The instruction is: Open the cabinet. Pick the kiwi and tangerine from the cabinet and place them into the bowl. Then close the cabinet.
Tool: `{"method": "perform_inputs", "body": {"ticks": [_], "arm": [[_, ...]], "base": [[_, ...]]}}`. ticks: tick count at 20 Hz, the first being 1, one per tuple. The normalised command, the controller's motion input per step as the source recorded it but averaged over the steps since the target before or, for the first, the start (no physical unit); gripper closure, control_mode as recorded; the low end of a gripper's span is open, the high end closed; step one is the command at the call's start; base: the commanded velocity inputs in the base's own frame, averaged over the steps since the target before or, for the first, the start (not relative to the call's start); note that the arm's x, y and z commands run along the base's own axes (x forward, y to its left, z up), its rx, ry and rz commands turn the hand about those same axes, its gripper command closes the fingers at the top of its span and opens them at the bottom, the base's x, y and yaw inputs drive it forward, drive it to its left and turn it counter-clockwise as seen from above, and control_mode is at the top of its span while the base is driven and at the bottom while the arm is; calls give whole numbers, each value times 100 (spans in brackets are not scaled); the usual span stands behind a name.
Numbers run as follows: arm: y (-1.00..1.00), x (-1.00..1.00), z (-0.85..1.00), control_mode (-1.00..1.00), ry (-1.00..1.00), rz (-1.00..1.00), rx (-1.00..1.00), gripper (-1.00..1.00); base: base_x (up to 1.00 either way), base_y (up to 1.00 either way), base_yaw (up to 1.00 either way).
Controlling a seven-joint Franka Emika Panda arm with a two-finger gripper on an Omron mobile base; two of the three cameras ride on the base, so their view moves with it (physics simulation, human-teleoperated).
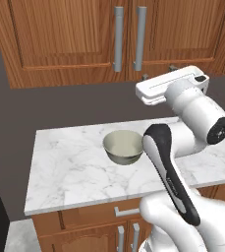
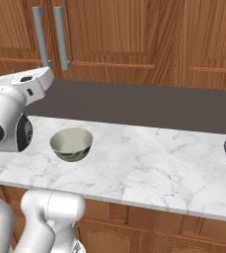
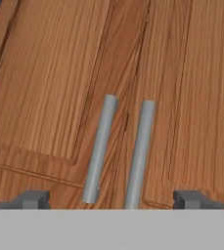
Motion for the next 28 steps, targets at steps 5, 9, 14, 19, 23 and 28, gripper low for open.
{"method": "perform_inputs", "body": {"ticks": [5,9,14,19,23,28], "arm": [[9,22,0,-100,16,-17,0,-100],[0,8,0,-100,11,-14,0,-100],[-5,1,0,-100,3,-7,5,-100],[-15,0,2,-100,0,0,6,-100],[-35,0,14,-100,0,0,18,-100],[-18,0,8,-100,0,0,10,-100]], "base": [[0,0,0],[0,0,0],[0,0,0],[0,0,0],[0,0,0],[0,0,0]]}}
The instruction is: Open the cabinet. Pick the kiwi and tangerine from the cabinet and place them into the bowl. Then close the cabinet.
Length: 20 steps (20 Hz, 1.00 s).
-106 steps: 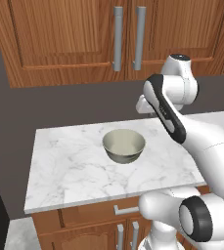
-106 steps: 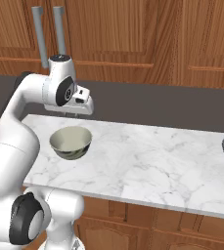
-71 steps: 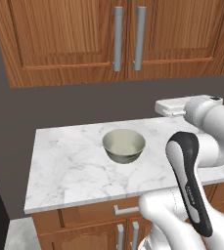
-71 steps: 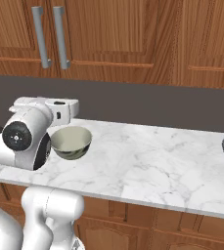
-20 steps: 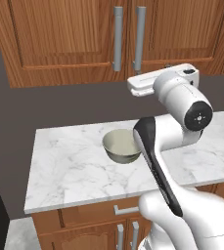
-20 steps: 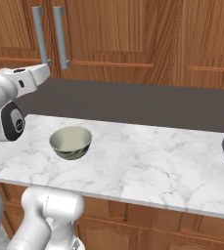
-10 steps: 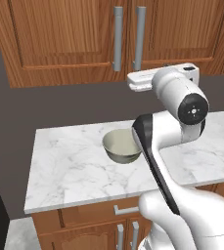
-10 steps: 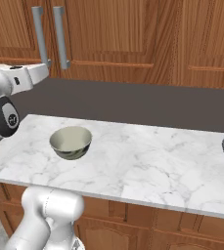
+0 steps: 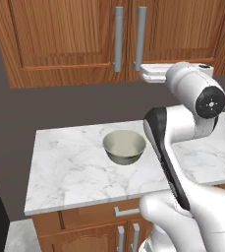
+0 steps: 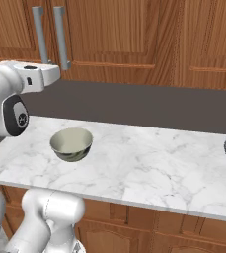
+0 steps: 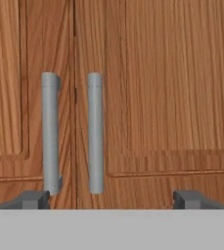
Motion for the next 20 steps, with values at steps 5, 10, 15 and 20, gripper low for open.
{"method": "perform_inputs", "body": {"ticks": [5,10,15,20], "arm": [[0,3,0,-100,0,0,0,-100],[0,17,0,-100,0,0,0,-100],[0,28,0,-100,1,0,0,-100],[0,37,0,-100,3,0,0,-100]], "base": [[0,0,0],[0,0,0],[0,0,0],[0,0,0]]}}
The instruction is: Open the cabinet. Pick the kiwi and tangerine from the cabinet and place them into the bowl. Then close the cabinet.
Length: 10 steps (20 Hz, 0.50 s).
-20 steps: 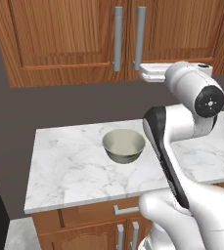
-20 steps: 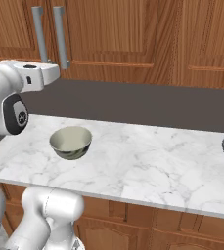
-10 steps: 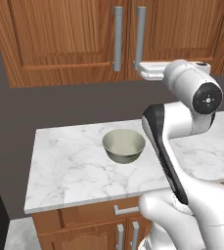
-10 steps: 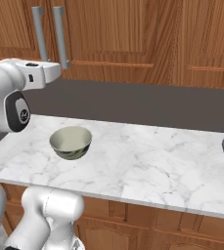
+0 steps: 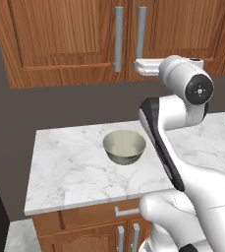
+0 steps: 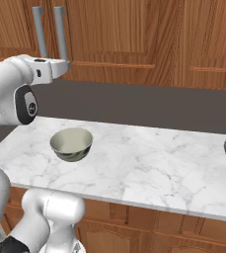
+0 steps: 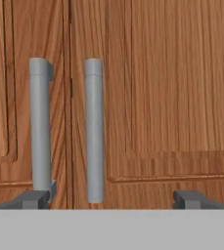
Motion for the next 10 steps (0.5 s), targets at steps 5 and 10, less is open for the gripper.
{"method": "perform_inputs", "body": {"ticks": [5,10], "arm": [[0,45,0,-100,6,0,0,-100],[0,42,0,-100,5,0,0,-100]], "base": [[0,0,0],[0,0,0]]}}
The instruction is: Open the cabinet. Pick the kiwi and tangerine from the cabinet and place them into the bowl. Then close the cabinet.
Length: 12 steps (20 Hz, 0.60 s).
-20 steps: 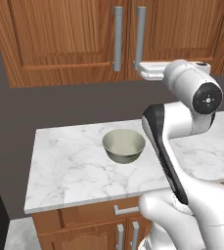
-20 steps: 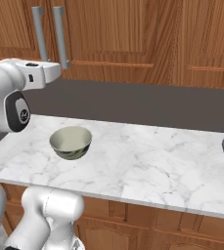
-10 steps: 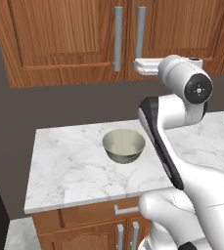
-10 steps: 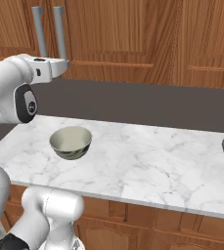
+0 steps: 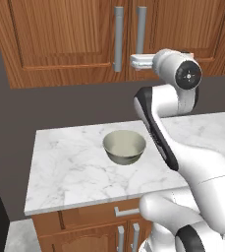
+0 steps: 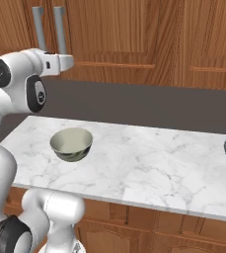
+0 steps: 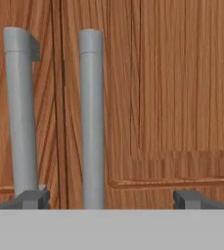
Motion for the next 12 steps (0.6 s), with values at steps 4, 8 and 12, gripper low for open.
{"method": "perform_inputs", "body": {"ticks": [4,8,12], "arm": [[0,44,-3,-100,6,0,0,-100],[3,50,-14,-100,8,0,0,-100],[8,57,-27,-100,11,0,0,-100]], "base": [[0,0,0],[0,0,0],[0,0,0]]}}
